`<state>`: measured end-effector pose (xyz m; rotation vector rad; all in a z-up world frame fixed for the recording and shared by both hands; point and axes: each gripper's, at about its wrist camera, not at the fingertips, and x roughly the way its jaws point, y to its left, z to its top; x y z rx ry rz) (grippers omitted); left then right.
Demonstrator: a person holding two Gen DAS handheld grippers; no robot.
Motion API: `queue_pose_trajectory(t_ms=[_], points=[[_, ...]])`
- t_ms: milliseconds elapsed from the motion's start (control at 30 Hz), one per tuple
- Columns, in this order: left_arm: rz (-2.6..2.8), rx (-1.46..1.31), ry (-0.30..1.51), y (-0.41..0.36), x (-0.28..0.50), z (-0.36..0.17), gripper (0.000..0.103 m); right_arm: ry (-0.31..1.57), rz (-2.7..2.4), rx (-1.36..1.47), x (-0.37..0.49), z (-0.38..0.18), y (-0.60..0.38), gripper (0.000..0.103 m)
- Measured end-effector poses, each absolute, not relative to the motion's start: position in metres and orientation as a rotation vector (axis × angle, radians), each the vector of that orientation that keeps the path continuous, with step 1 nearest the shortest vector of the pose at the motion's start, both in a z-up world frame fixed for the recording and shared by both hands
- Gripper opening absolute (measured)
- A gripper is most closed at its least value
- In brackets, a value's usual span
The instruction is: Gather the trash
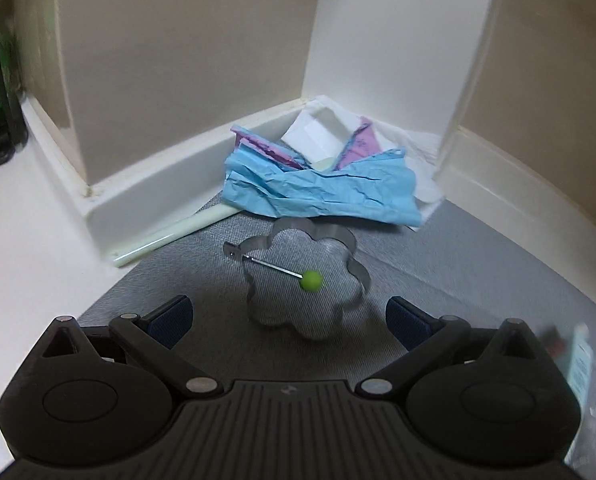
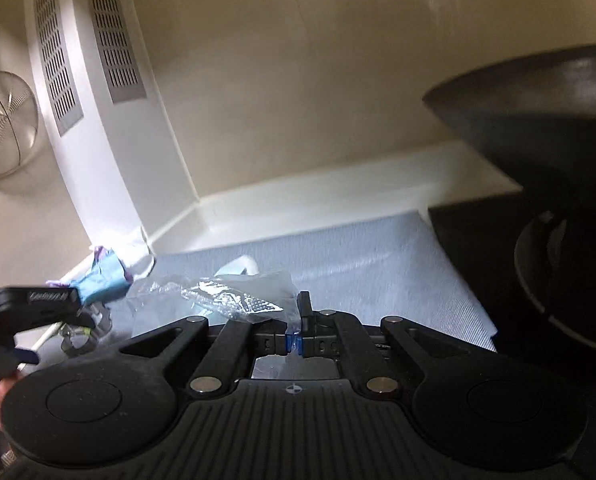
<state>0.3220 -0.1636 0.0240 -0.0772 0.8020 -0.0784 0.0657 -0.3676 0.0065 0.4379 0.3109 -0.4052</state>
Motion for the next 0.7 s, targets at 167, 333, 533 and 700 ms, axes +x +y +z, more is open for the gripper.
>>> queue_pose_trajectory(t_ms=[167,333,533,700], points=[[-0.014,-0.028,0.799,-0.170,0.332,0.011,0.100,0.334,-0.434,0.443,0.070,0.002,-0.368,0.006],[0.003,-0.031,0.773,-0.164,0.319,0.020,0.060,0.241,-0.447,0.439,0.061,0.007,-0.365,0.006],[-0.034,-0.071,0.744,-0.142,0.284,0.040,0.060,0.205,-0.437,0.442,0.057,0.009,-0.364,0.006],[-0.073,-0.048,0.704,-0.126,0.236,0.063,0.060,0.074,-0.403,0.472,0.041,0.014,-0.364,0.005]])
